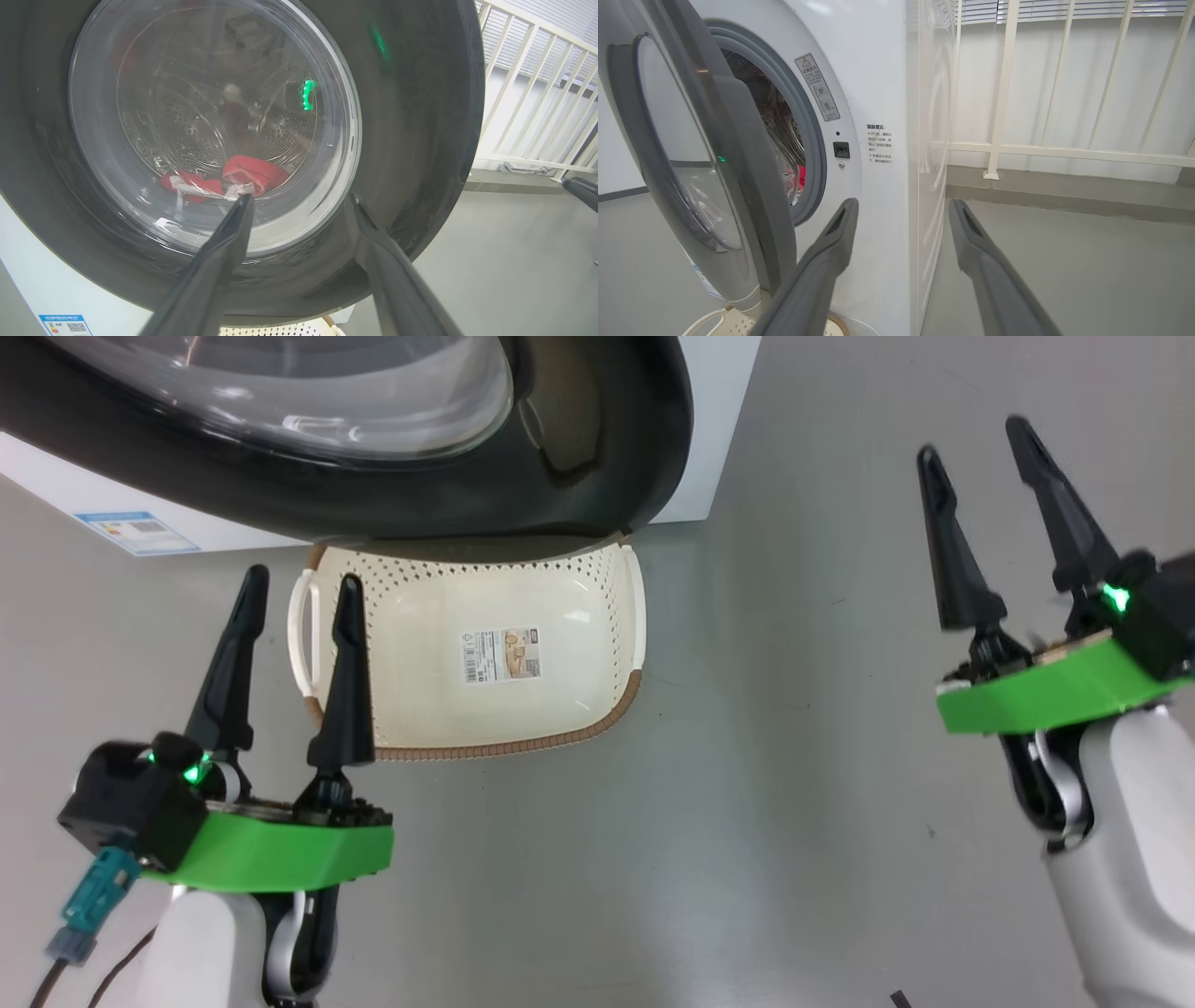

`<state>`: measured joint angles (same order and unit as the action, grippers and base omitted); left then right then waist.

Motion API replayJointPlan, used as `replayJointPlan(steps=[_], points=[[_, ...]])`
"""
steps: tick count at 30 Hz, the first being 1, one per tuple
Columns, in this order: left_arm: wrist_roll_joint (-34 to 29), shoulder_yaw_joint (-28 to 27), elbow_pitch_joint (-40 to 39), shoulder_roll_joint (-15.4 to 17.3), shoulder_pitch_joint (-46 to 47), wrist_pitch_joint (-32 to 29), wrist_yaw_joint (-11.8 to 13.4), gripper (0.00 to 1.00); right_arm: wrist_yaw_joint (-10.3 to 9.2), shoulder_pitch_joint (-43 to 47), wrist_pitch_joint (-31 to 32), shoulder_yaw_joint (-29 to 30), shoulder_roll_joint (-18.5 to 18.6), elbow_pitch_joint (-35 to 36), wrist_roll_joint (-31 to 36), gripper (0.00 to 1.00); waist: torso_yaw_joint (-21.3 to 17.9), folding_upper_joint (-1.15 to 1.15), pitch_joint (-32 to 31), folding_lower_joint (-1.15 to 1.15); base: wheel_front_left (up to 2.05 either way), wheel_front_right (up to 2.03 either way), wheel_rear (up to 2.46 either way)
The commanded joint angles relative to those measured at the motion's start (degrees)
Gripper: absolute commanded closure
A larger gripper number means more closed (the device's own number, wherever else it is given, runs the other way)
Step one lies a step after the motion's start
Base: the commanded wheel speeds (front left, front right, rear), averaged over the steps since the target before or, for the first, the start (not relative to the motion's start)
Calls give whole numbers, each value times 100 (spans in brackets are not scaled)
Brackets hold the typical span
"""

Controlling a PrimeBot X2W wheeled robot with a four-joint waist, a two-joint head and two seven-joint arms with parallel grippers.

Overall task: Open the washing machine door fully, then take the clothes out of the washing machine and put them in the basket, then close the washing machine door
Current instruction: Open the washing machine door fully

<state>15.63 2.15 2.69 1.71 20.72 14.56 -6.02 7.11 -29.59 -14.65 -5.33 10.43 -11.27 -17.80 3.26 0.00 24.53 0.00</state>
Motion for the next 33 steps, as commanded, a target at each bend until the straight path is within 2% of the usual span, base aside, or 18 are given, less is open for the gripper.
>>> replayJointPlan(steps=[1,11,32,33], points=[[-36,-188,-122,117,-146,44,-10,0,37,254,-34,33,-120,268,86,0,-3,0,-6,0,0,0,0],[-68,-229,-91,117,-165,44,-17,0,37,929,-34,237,-428,787,223,0,-36,0,-11,0,0,0,0],[-78,-220,-71,117,-134,44,-25,0,37,1017,-35,222,-464,833,211,0,-25,0,29,0,0,0,0],[-80,-220,-70,117,-135,44,-25,0,37,1015,-35,233,-469,830,216,19,-20,0,30,0,0,0,0]])
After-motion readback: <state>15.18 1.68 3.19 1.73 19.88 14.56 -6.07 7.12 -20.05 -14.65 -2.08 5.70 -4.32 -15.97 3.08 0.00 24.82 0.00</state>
